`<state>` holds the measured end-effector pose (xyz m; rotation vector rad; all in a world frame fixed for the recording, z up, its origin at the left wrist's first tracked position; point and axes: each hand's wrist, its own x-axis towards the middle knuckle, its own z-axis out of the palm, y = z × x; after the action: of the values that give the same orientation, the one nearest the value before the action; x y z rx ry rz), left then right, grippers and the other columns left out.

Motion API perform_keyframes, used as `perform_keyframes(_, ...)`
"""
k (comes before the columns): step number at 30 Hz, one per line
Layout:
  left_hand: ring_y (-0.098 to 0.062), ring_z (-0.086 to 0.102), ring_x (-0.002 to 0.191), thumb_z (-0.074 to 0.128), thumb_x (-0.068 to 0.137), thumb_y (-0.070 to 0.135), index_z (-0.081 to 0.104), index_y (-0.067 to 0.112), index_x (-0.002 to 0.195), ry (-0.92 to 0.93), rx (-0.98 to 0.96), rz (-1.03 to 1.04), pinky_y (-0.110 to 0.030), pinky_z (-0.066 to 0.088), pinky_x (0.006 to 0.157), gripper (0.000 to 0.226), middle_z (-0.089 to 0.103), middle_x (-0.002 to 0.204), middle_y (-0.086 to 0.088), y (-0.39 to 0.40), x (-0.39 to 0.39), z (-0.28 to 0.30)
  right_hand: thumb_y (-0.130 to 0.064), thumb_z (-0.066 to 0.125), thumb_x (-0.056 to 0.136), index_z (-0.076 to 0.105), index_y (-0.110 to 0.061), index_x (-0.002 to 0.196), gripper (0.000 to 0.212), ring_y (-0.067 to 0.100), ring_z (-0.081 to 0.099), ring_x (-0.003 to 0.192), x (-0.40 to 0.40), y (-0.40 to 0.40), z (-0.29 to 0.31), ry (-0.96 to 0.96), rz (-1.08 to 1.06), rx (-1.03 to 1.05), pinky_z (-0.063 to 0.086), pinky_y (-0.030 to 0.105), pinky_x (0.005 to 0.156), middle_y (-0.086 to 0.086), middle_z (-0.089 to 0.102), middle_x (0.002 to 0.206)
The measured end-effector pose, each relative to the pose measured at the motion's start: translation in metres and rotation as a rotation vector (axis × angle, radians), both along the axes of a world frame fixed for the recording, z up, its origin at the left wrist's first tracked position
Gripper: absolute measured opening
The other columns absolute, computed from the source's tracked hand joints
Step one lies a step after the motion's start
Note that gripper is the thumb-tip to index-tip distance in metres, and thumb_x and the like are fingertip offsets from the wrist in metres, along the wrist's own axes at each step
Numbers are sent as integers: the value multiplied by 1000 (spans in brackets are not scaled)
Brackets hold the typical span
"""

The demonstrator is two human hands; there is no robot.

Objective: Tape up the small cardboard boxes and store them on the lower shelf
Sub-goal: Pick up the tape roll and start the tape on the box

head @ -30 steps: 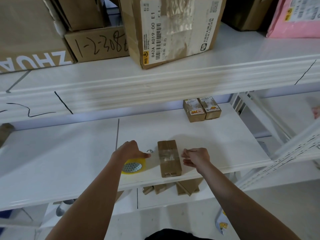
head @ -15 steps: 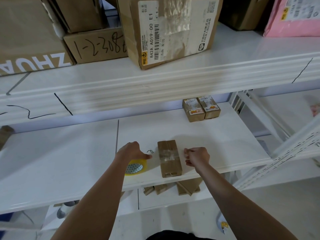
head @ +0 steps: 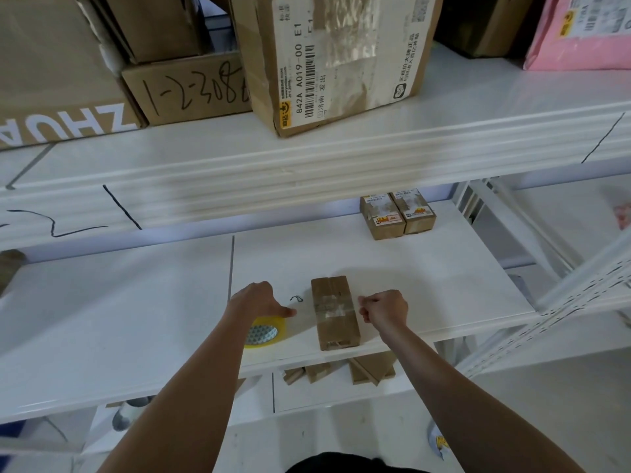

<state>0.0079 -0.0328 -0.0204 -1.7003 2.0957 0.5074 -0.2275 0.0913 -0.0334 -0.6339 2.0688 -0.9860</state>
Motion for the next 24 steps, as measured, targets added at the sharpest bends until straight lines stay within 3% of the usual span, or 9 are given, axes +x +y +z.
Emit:
perform_keyframes(7,-21,68,89,69,66,83,57,14,95,-3,3,2,-38,58,87,76,65,89,-2,0,-1,1,-20,75,92,79,-2,84,20,9,64,52,1,-2,-5,29,5,34,41,11,41,5,72,66)
perform_keyframes(16,-23,68,90,68,66,83,59,14,98,11,-4,11,-40,58,88,77,67,93,-3,3,-1,-5,-19,74,93,79,-4,80,20,12,66,58,0,-3,-16,22,-24,49,51,20,52,6,73,68)
perform_keyframes(20,-23,67,88,68,69,82,57,13,96,14,-19,9,-36,57,81,74,63,86,-2,6,-3,-4,-20,76,91,78,-1,89,19,19,69,66,1,-4,-20,-22,-55,79,61,31,67,11,75,78)
perform_keyframes(24,-22,67,86,68,71,80,56,13,94,22,-19,10,-34,55,77,72,60,81,0,8,-3,-5,-21,78,89,78,-3,89,19,20,69,67,5,-9,-20,-56,-95,118,61,31,68,11,75,81)
